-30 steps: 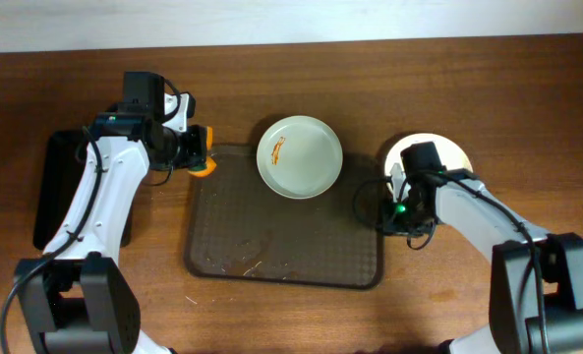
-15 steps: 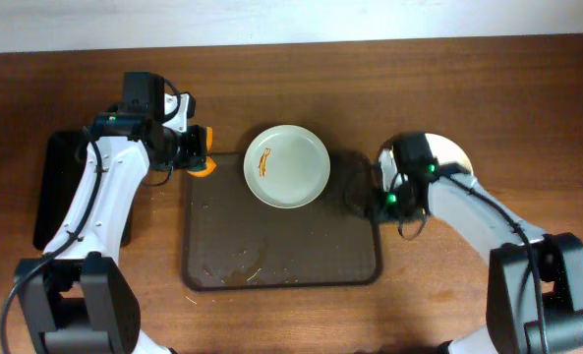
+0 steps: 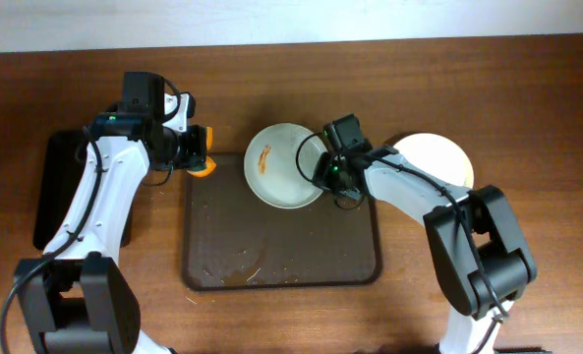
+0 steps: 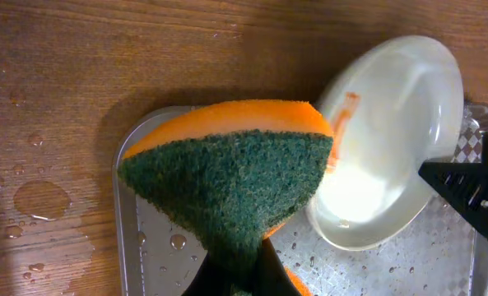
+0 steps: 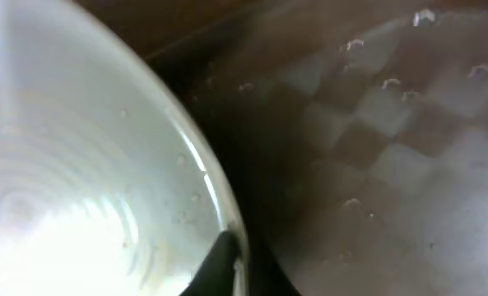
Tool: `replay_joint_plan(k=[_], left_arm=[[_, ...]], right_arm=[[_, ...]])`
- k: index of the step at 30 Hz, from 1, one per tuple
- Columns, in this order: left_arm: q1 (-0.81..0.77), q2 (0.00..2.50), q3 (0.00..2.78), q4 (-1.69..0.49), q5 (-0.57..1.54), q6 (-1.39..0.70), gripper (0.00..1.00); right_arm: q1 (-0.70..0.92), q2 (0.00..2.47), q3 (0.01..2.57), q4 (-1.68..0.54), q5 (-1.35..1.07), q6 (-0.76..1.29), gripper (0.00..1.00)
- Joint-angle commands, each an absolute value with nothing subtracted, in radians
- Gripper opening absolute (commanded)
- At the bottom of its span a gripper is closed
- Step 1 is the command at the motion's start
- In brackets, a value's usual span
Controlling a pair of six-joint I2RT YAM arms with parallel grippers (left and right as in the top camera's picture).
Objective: Clean dirty plates on tray and stack at the side
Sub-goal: 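Grip the last plate's rim with the right gripper and pull it forward, then scrub the last plate with the sponge in the left gripper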
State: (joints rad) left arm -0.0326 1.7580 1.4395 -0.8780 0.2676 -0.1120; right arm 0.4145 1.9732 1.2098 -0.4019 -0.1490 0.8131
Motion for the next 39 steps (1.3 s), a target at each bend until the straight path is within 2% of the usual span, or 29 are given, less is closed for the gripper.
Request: replay_joint_plan(k=[1, 5, 7, 8, 9, 10, 13, 17, 19, 21, 26, 28, 30, 39], left_arm=[[-0.038, 1.758, 1.459, -0.876, 0.265, -0.095, 0.00], [-0.038, 1.758, 1.459, -0.877, 0.265, -0.095, 0.00], [-0.038, 1.758, 1.459, -0.883, 0.265, -0.095, 0.00], [-0.039, 1.758, 1.459, -0.885, 0.265, -0.095, 0.00], [-0.045, 1.758, 1.459, -0.885, 0.265, -0.095, 0.00], [-0.051, 1.758, 1.459, -0.885, 0.265, -0.095, 0.00], [-0.078, 1.758, 1.459, -0.884, 0.265, -0.080, 0.00], [-0.125, 1.783, 1.457, -0.884, 0.265, 0.017, 0.00], [-0.125, 1.828, 1.457, -0.885, 0.273, 0.033, 0.00], [-0.125, 1.871, 1.457, -0.884, 0.274, 0.063, 0.00], [-0.133, 1.936, 1.457, -0.889, 0.337, 0.111, 0.00], [-0.147, 1.938, 1.457, -0.893, 0.337, 0.136, 0.00], [-0.151, 1.940, 1.457, -0.899, 0.337, 0.152, 0.00], [-0.220, 2.066, 1.457, -0.894, 0.268, 0.167, 0.00]], right_arm=[[0.435, 2.014, 1.202, -0.482, -0.210, 0.823, 0.04], [0.435, 2.009, 1.254, -0.656, -0.360, 0.657, 0.04], [0.447, 2.009, 1.291, -0.744, -0.356, 0.574, 0.06], [0.453, 2.008, 1.302, -0.766, -0.356, 0.557, 0.10], [0.467, 2.008, 1.325, -0.795, -0.354, 0.509, 0.22], [0.471, 2.008, 1.341, -0.810, -0.342, 0.496, 0.29], [0.471, 2.008, 1.380, -0.816, -0.275, 0.430, 0.35], [0.472, 2.012, 1.377, -0.763, -0.223, 0.419, 0.33], [0.472, 2.023, 1.368, -0.739, -0.224, 0.419, 0.15], [0.472, 2.033, 1.365, -0.736, -0.224, 0.427, 0.05], [0.476, 2.048, 1.365, -0.725, -0.244, 0.476, 0.05], [0.479, 2.068, 1.364, -0.727, -0.281, 0.520, 0.13], [0.479, 2.082, 1.355, -0.725, -0.281, 0.559, 0.04], [0.480, 2.086, 1.354, -0.706, -0.279, 0.566, 0.04]])
